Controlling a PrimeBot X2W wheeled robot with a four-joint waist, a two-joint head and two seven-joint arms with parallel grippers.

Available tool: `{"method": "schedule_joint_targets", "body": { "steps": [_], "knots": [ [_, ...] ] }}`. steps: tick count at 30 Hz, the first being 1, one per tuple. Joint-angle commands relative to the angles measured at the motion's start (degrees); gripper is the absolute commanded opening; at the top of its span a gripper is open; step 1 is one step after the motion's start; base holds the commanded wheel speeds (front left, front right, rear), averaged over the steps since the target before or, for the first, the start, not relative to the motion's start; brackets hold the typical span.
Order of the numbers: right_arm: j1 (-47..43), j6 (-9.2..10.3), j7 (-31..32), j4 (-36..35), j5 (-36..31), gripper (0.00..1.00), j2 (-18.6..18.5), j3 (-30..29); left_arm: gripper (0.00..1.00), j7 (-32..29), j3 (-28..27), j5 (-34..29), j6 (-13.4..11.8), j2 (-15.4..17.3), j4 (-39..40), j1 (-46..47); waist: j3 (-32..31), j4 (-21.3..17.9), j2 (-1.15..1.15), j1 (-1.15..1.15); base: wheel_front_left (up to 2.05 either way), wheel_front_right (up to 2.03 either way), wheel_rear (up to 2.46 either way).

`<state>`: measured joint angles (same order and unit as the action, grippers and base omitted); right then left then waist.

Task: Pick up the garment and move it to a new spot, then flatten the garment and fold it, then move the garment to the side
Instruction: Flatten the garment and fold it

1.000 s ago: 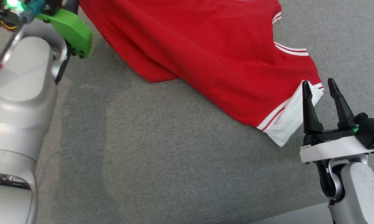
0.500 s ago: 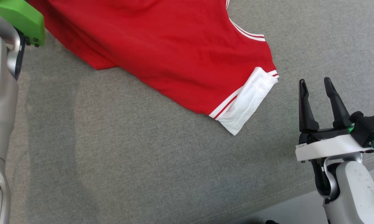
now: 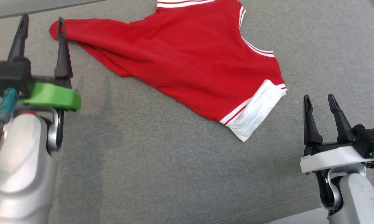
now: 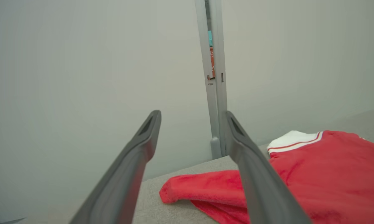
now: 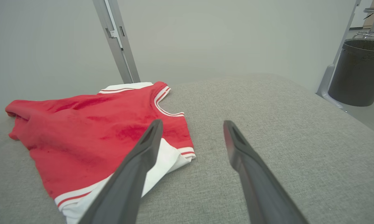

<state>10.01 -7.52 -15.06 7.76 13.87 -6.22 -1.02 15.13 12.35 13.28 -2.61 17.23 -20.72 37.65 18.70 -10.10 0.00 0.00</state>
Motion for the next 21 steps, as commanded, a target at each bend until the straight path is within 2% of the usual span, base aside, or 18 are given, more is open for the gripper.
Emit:
{"method": "schedule_joint_targets", "body": {
  "steps": [1,6,11,16,21],
  "knots": [
    [-0.87,0.06,-0.15,0.5,-0.35,1.0,-0.29,-0.3,1.0,-0.01,-1.23,-1.03,-0.52,-0.72,2.63,-3.71,-2.73,2.77,0.0,0.0,0.0,0.0,0.0],
    [-2.29,0.06,-0.15,1.62,-0.59,1.0,-0.32,-1.81,1.0,-0.01,-6.49,-2.99,-1.6,-4.61,12.52,-14.93,-4.3,5.45,0.0,0.0,0.0,0.0,0.0],
    [-3.06,0.06,-0.15,3.4,-0.67,1.0,-0.47,-2.88,1.0,-0.01,-10.52,-5.4,-1.59,-7.92,18.49,-23.19,-4.94,7.5,0.0,0.0,0.0,0.0,0.0],
    [-2.85,0.06,-0.15,5.66,-0.51,1.0,-0.8,-3.1,1.0,-0.01,-13.76,-6.67,-1.03,-10.93,21.11,-29.99,-5.16,9.0,0.0,0.0,0.0,0.0,0.0],
    [-0.63,0.06,-0.15,8.57,-1.23,1.0,-2.21,-2.11,1.0,-0.01,-15.2,-7.57,0.08,-12.48,21.16,-32.09,-5.33,10.3,0.0,0.0,0.0,0.0,0.0]
  ]
}}
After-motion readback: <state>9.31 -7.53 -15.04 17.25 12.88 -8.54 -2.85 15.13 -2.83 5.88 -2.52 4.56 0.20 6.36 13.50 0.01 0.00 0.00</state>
